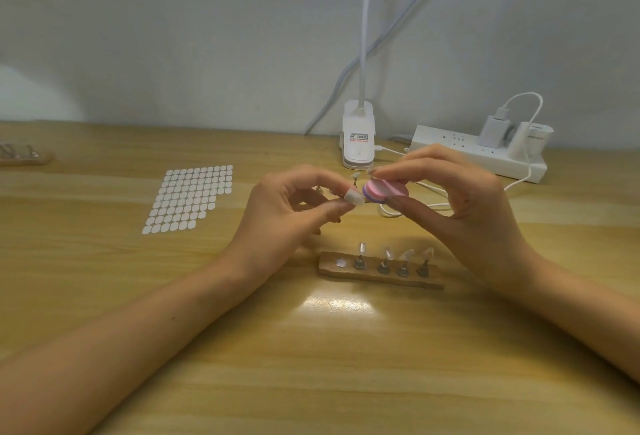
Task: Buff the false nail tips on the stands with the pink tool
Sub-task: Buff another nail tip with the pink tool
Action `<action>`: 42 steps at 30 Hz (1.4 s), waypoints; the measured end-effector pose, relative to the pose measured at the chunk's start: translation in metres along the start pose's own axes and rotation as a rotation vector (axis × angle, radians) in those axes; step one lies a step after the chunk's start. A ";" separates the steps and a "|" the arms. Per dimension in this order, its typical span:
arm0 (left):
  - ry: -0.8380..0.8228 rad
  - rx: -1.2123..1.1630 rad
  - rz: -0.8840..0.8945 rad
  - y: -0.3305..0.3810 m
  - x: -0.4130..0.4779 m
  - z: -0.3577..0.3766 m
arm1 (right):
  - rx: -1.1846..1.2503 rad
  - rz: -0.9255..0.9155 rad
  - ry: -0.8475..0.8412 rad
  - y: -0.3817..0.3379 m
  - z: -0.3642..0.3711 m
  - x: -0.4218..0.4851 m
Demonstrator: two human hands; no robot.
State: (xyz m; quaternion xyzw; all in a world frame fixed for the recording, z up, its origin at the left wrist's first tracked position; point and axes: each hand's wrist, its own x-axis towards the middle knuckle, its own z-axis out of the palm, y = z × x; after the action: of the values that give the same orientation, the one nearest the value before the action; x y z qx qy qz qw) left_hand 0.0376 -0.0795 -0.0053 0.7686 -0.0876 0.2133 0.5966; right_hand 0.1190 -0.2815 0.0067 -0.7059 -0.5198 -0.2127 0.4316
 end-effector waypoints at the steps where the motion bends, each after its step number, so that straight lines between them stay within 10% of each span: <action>1: 0.000 0.001 -0.001 0.000 0.000 0.000 | 0.001 -0.009 -0.003 -0.001 0.001 0.000; 42: -0.001 0.190 0.105 0.000 0.001 0.003 | -0.115 -0.127 -0.063 -0.001 0.004 0.001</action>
State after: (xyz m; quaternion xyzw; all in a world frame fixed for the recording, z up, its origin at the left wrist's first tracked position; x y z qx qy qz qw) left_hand 0.0389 -0.0818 -0.0055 0.8162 -0.1075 0.2510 0.5092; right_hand 0.1176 -0.2775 0.0056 -0.7016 -0.5636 -0.2468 0.3595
